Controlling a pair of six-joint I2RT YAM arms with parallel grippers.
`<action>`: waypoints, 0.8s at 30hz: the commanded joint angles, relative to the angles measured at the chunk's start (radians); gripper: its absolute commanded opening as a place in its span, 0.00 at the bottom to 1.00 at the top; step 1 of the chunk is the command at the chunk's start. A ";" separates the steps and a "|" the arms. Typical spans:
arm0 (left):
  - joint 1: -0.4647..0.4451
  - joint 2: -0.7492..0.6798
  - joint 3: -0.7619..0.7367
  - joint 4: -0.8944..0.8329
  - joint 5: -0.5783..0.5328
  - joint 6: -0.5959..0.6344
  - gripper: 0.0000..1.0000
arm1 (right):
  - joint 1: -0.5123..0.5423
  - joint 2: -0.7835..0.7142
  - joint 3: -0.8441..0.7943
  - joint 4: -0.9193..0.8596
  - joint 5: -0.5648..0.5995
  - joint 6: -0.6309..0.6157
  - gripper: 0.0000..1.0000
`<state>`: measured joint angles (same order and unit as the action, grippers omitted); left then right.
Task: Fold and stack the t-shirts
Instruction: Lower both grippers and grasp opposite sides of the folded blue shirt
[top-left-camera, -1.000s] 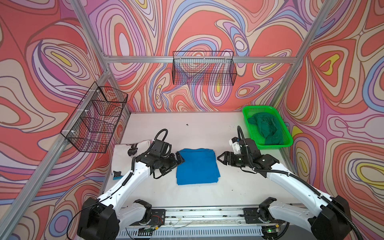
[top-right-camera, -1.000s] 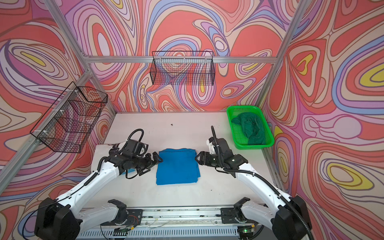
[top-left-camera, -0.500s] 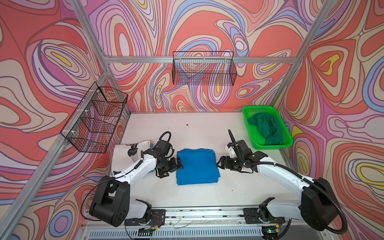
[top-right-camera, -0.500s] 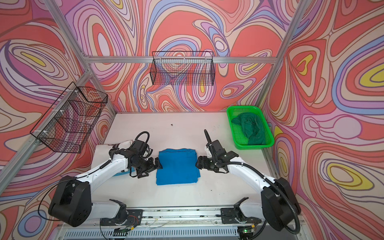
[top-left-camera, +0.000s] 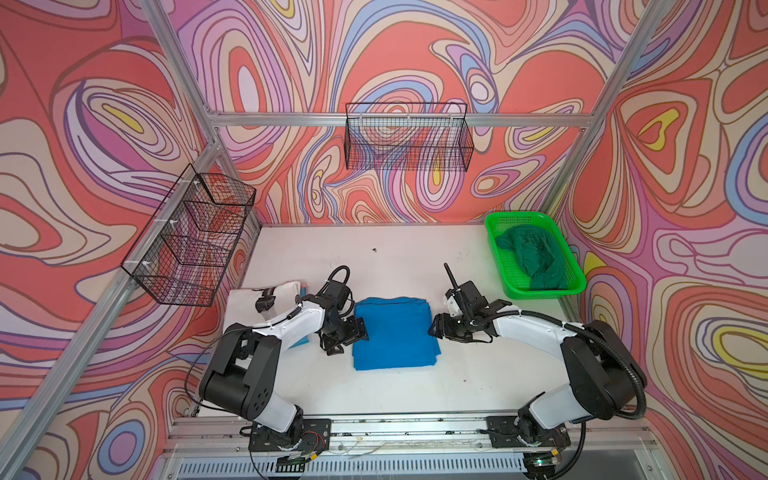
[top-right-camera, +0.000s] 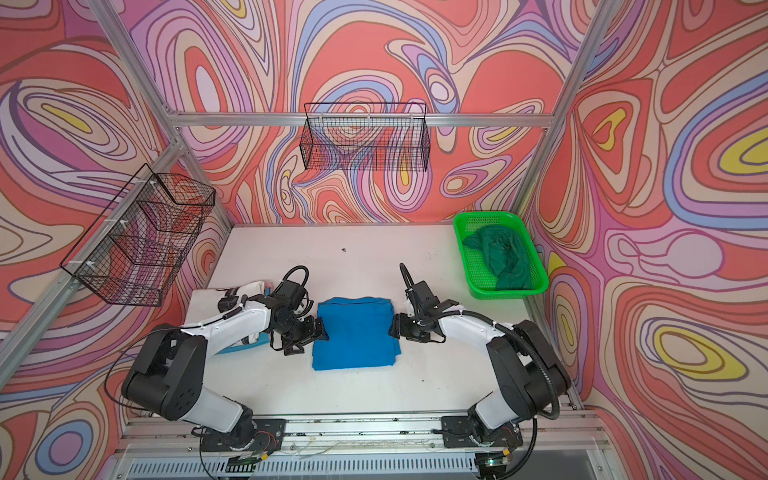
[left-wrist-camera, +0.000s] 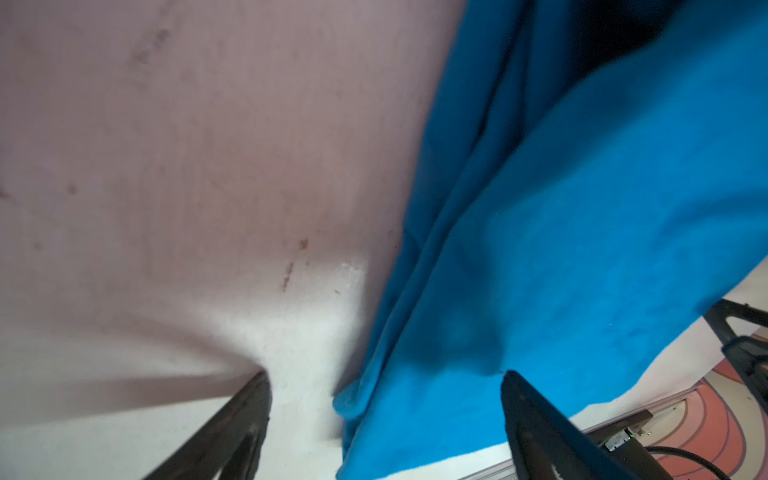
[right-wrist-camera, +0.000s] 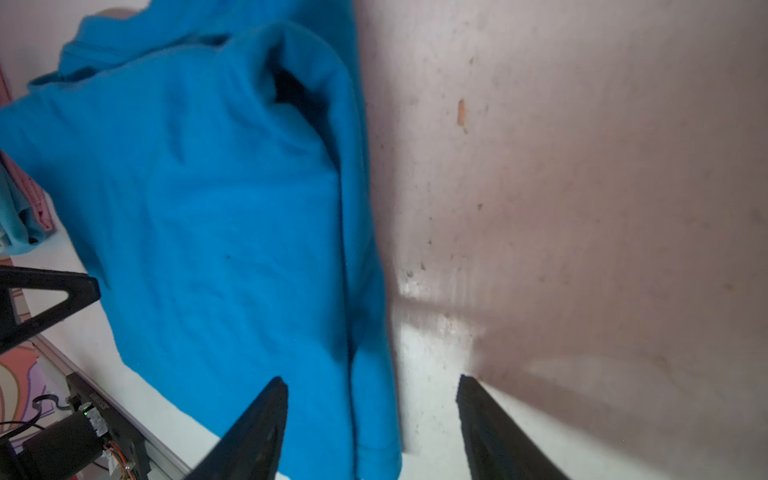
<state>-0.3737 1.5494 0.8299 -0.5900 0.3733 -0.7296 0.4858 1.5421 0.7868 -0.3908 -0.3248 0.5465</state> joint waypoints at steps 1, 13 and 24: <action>-0.018 0.075 -0.017 0.023 -0.039 -0.008 0.85 | -0.001 0.041 0.014 0.041 0.011 0.003 0.65; -0.085 0.215 0.008 0.064 -0.117 -0.025 0.68 | 0.000 0.129 -0.010 0.101 -0.004 0.018 0.61; -0.135 0.293 0.006 0.135 -0.100 -0.053 0.55 | 0.028 0.207 -0.082 0.281 -0.163 0.099 0.59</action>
<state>-0.4816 1.6894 0.9329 -0.5385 0.3080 -0.7769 0.4992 1.6764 0.7727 -0.0681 -0.4644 0.6052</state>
